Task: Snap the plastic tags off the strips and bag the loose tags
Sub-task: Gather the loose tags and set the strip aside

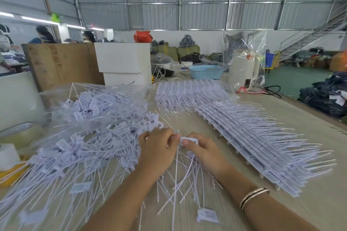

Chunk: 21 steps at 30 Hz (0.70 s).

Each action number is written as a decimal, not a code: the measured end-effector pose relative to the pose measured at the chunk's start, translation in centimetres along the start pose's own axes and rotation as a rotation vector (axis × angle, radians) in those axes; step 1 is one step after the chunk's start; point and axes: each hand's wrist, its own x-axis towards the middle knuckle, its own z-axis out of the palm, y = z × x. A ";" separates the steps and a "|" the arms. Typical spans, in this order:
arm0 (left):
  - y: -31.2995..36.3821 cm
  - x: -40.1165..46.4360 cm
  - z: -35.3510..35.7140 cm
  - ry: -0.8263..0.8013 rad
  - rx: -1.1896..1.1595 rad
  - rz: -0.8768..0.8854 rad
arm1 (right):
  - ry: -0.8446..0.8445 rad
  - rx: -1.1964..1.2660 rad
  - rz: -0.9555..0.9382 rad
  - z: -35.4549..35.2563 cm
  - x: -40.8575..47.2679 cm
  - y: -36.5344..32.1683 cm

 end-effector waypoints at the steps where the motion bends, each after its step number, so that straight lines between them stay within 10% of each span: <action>1: 0.0 0.0 0.1 -0.010 -0.014 -0.012 | -0.008 -0.008 -0.001 0.0 0.0 0.0; 13: -0.2 0.2 0.1 -0.254 -0.500 -0.315 | 0.120 -0.415 -0.251 0.5 -0.2 -0.2; 21: -1.1 1.1 -0.9 -0.057 -0.739 -0.531 | 0.212 -0.322 -0.176 -0.1 -0.4 -0.3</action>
